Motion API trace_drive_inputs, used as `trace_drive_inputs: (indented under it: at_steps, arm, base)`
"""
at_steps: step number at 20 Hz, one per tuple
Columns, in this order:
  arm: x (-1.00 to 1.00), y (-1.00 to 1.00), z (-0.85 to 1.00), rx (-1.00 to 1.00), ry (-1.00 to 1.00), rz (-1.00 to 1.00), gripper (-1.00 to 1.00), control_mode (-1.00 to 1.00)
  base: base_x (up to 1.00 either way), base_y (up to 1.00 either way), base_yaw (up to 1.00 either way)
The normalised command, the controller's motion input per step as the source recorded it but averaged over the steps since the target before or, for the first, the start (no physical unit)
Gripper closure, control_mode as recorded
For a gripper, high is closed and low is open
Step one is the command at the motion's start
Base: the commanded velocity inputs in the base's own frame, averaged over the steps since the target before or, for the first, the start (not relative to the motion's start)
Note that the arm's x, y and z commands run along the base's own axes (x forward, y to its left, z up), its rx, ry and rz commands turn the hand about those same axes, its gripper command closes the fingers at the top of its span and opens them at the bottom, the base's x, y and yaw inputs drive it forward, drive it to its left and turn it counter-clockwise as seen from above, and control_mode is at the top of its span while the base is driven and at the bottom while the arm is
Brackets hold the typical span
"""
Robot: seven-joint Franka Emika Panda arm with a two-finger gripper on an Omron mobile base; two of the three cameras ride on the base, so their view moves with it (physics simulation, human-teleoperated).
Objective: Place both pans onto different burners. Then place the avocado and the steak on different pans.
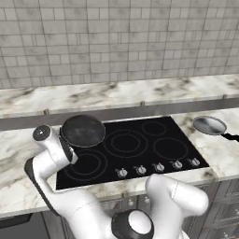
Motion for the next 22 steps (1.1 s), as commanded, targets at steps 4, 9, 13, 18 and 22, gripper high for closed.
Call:
trace_drive_inputs:
  at_steps: [4, 9, 13, 18, 22]
  arm:
    - [0.01, -0.68, 0.29, 0.13, 0.0, 0.0, 1.0, -1.0]
    - [0.1, -0.62, 0.16, 0.03, 0.0, -0.03, 1.0, -1.0]
    - [0.09, -0.62, 0.05, 0.0, 0.03, -0.02, 1.0, -1.0]
    - [0.06, -0.62, 0.0, -0.02, 0.08, -0.02, 1.0, -1.0]
    - [0.0, -0.59, 0.0, -0.04, 0.09, -0.02, 1.0, -1.0]
  base:
    - [0.0, 0.0, 0.0]
    - [0.0, 0.0, 0.0]
    - [0.0, 0.0, 0.0]
    - [0.0, 0.0, 0.0]
    - [0.0, 0.0, 0.0]
